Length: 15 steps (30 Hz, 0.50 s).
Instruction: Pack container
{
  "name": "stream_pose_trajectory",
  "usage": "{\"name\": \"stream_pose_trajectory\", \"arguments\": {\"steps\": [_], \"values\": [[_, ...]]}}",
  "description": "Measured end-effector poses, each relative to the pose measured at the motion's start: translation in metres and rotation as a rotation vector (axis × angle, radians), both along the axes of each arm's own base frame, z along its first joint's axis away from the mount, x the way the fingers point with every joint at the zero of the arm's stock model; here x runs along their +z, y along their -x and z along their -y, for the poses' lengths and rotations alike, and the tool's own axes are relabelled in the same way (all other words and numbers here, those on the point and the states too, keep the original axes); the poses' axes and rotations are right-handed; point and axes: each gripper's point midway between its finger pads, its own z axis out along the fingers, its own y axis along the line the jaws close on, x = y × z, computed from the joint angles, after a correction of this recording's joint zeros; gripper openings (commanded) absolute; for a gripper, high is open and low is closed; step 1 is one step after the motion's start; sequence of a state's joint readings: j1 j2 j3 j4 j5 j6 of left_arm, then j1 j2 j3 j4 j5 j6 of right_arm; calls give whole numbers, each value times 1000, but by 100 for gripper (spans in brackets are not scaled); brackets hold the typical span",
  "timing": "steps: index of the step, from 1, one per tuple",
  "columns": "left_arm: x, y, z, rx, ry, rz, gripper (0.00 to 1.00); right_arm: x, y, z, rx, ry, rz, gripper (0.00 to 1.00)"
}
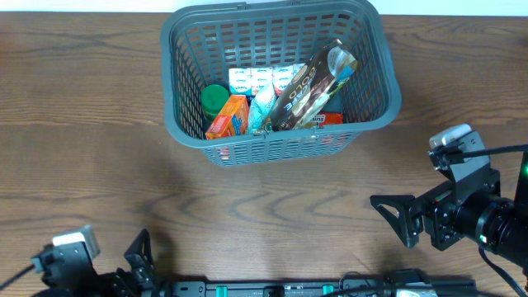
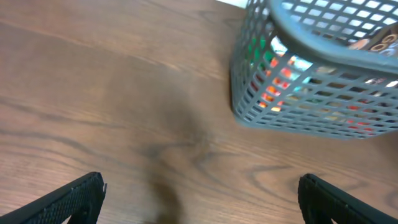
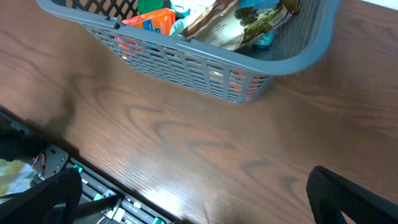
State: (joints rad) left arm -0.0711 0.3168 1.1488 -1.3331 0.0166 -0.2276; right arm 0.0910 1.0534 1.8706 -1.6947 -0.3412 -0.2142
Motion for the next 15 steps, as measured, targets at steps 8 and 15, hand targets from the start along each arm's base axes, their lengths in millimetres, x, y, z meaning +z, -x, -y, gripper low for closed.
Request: {"name": "stream_pose_trajectory", "arguments": {"steps": [8,15], "values": [[-35,-29,3,19,30,103,99,0,0,0,0,0,0,99],[-69,-70,7,-2,45,173,98,0,0,0,0,0,0,99]]}}
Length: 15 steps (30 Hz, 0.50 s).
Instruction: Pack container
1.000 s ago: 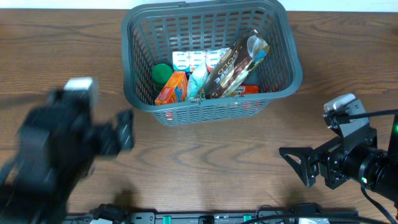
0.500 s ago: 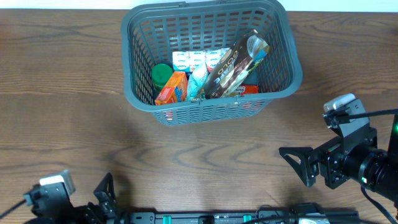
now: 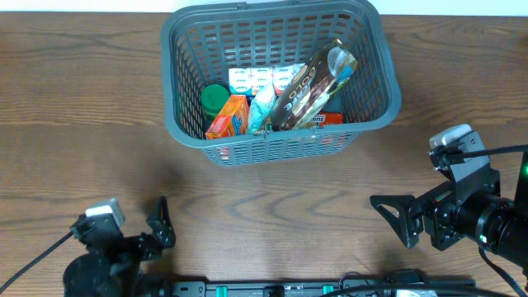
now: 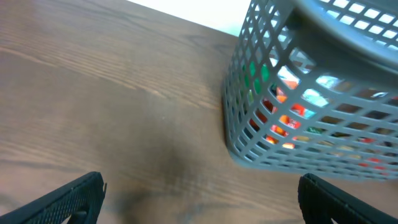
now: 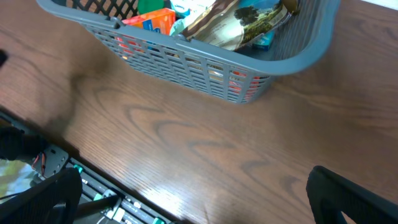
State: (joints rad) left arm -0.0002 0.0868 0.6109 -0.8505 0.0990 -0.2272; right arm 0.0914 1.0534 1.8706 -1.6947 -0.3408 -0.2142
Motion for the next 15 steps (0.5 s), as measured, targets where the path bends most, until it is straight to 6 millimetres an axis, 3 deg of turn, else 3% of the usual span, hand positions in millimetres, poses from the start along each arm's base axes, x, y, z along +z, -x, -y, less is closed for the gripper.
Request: {"name": "stream_pose_trajectory", "arguments": {"steps": [7,15], "values": [[-44,-31,1,-26,-45,17,98,0,0,0,0,0,0,99],[-89,-37,-1,-48,-114,-39,98,0,0,0,0,0,0,99]]}}
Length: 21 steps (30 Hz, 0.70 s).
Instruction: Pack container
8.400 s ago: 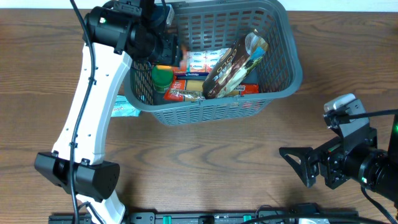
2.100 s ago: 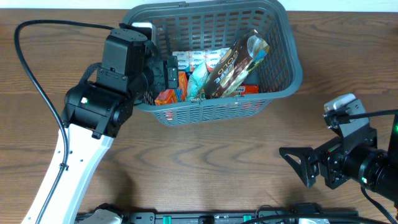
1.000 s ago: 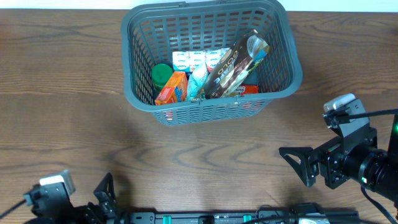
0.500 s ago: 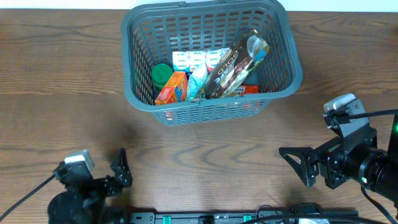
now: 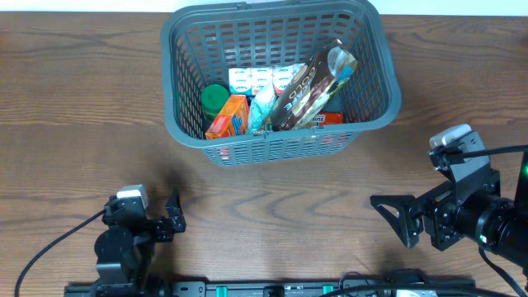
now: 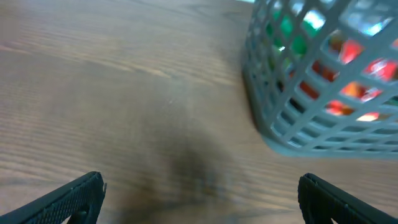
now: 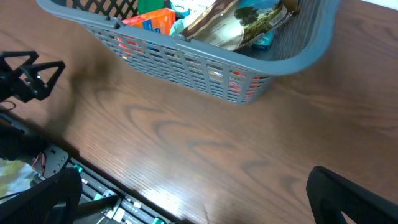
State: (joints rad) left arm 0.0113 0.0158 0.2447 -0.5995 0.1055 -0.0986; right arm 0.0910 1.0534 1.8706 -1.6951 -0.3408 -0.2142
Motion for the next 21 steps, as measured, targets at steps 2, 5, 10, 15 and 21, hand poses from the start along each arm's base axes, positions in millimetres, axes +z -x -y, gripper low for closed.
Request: {"name": "stream_pose_trajectory", "arguments": {"steps": [2,5,10,15,21], "values": [[-8,0,-2,9,-6,-16,99,0,0,0,0,0,0,99],[-15,0,-5,17,-13,-30,99,0,0,0,0,0,0,99],[-29,0,-7,24,-17,-59,99,0,0,0,0,0,0,99],[-34,0,-7,24,-17,-69,99,0,0,0,0,0,0,99],[-34,0,-7,24,-17,-69,99,0,0,0,0,0,0,99]]}}
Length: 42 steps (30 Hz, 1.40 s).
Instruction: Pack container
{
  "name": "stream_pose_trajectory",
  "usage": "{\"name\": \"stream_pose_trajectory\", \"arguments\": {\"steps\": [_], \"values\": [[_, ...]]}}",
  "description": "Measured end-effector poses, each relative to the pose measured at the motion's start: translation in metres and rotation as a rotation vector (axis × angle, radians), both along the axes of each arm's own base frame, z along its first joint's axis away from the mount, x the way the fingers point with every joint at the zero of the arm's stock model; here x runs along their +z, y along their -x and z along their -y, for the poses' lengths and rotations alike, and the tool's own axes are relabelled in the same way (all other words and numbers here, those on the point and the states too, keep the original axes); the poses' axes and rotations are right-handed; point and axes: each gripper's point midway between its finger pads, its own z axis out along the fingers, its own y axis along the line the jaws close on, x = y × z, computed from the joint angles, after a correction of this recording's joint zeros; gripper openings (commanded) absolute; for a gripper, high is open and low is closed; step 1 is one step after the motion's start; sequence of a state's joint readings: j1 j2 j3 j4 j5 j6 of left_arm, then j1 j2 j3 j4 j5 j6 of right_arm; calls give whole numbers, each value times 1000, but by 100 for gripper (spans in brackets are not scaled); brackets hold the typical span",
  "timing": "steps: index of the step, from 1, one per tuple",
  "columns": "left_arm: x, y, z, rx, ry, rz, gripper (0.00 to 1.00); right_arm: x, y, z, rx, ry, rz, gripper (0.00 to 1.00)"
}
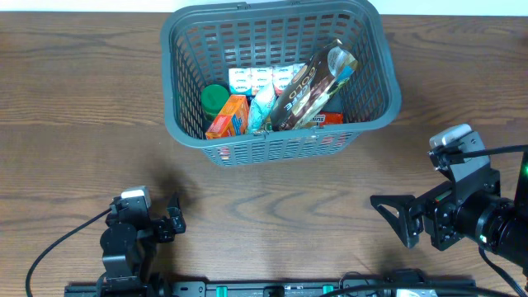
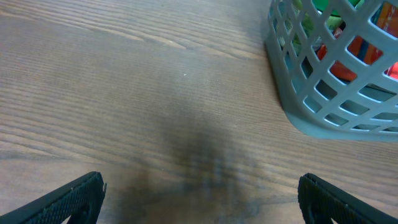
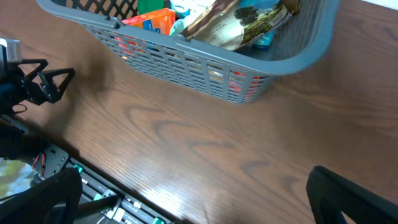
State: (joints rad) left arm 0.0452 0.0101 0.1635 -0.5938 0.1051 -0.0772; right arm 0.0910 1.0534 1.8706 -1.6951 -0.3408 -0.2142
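Observation:
A grey plastic basket (image 1: 276, 140) stands at the back middle of the wooden table, holding a green-capped jar (image 1: 214, 99), an orange box (image 1: 228, 117), white packets (image 1: 262, 81) and a long brown snack bag (image 1: 313, 82). My left gripper (image 1: 169, 219) sits low at the front left, open and empty, its fingertips (image 2: 81, 196) wide apart over bare wood, with the basket's corner (image 2: 336, 93) ahead to the right. My right gripper (image 1: 396, 216) is at the front right, open and empty, facing the basket (image 3: 205, 62).
A black rail with cables (image 1: 280, 289) runs along the front edge of the table. Bare wood (image 1: 289, 206) lies between the basket and both arms. The left arm (image 3: 31, 84) shows at the left in the right wrist view.
My left arm shifted very slightly and its camera tilted further down toward the table, so the basket corner sits higher and to the right in its view. The right arm did not move.
My left gripper was at the front left corner, open. It then stood further right and further from the front edge at each moment, ending near the front left of the basket. The right gripper stayed open and still, and the basket's contents did not change.

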Motion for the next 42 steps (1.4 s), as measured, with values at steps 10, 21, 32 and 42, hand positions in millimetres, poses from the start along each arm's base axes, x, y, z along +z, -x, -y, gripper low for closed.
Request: {"name": "stream_pose_trajectory", "arguments": {"steps": [10,21,32,42], "values": [[0,0,0,0,0,0,99,0,0,0,0,0,0,99],[0,0,0,0,0,0,98,0,0,0,0,0,0,99],[0,0,0,0,0,0,99,-1,-1,10,-38,49,16,99],[0,0,0,0,0,0,99,-11,13,17,-51,72,133,99]]}}
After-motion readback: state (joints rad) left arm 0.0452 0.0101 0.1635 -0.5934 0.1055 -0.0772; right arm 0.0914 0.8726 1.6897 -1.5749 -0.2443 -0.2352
